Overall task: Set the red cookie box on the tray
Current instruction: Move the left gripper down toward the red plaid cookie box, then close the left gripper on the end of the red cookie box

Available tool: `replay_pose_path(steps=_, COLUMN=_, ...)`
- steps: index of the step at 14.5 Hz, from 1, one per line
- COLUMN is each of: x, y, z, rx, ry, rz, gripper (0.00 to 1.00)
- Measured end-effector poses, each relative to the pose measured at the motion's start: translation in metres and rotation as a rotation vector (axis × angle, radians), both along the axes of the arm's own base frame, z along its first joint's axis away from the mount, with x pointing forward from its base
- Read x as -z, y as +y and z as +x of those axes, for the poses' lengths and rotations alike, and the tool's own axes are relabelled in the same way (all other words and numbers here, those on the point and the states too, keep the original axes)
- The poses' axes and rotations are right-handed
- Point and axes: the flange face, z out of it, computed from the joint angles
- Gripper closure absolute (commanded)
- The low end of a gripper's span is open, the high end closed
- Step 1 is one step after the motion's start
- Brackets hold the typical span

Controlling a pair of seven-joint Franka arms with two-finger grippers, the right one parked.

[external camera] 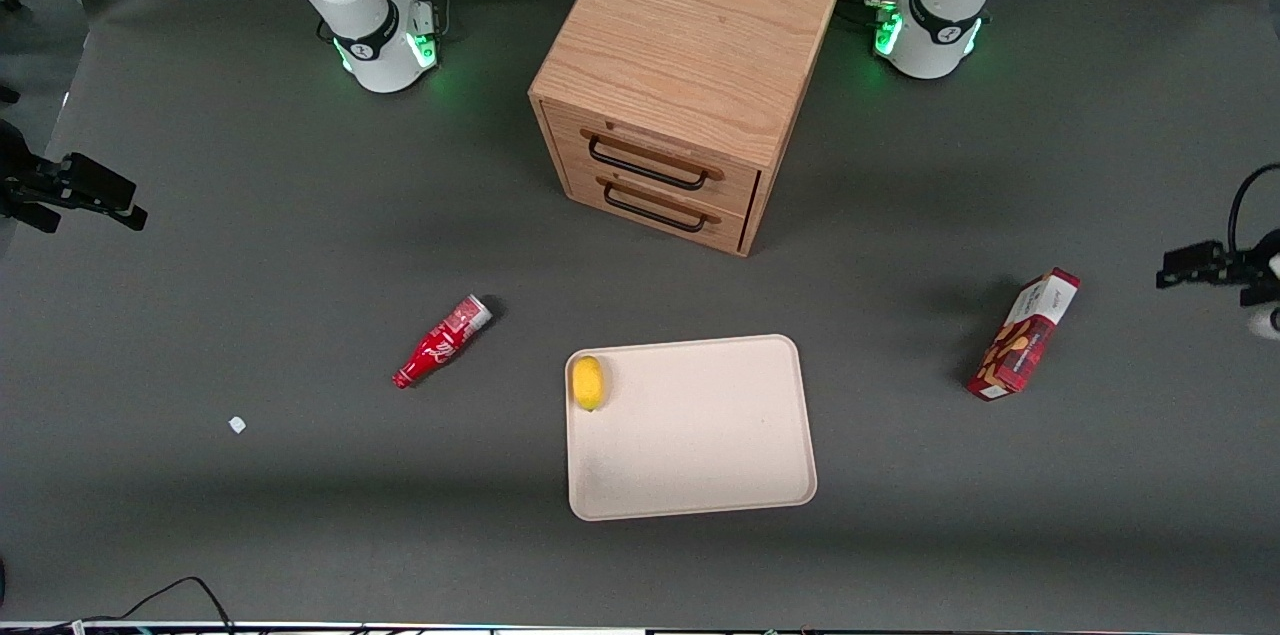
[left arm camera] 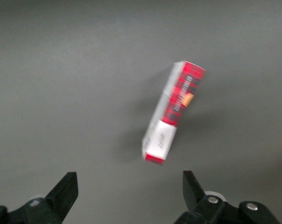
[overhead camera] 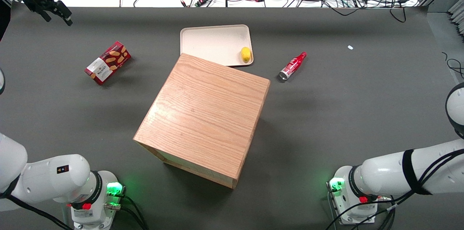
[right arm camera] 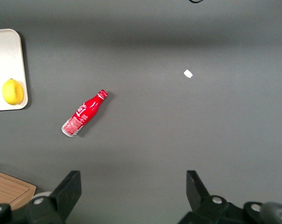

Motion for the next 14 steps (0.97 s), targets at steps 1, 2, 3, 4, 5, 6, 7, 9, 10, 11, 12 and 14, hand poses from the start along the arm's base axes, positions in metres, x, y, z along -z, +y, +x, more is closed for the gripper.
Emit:
replay_pose_path(steps=1, x=0.021, y=0.002, z=0.008, rx=0.007, ry=0.005, rz=-0.005, gripper=0.0)
replay_pose_path(steps=2, x=0.039, y=0.0, z=0.013, rx=0.016, ry=0.02, rz=-0.013, gripper=0.0)
replay_pose_path(steps=3, x=0.053, y=-0.005, z=0.016, rx=0.024, ry=0.036, rz=-0.02, gripper=0.0)
replay_pose_path(steps=4, x=0.064, y=-0.01, z=0.018, rx=0.033, ry=0.05, rz=-0.027, gripper=0.0)
replay_pose_path(steps=5, x=0.072, y=-0.016, z=0.02, rx=0.043, ry=0.06, rz=-0.032, gripper=0.0)
replay_pose_path(steps=6, x=0.078, y=-0.024, z=0.021, rx=0.056, ry=0.068, rz=-0.037, gripper=0.0)
replay_pose_path(steps=7, x=0.082, y=-0.033, z=0.021, rx=0.07, ry=0.073, rz=-0.041, gripper=0.0)
replay_pose_path(steps=9, x=0.099, y=-0.05, z=0.019, rx=0.097, ry=0.061, rz=-0.044, gripper=0.0)
replay_pose_path(steps=10, x=0.111, y=-0.056, z=0.017, rx=0.106, ry=0.047, rz=-0.043, gripper=0.0)
replay_pose_path(steps=11, x=0.127, y=-0.06, z=0.013, rx=0.115, ry=0.033, rz=-0.038, gripper=0.0)
replay_pose_path(steps=12, x=0.139, y=-0.062, z=0.008, rx=0.123, ry=0.022, rz=-0.033, gripper=0.0)
replay_pose_path(steps=14, x=0.163, y=-0.067, z=-0.002, rx=0.134, ry=-0.006, rz=-0.025, gripper=0.0)
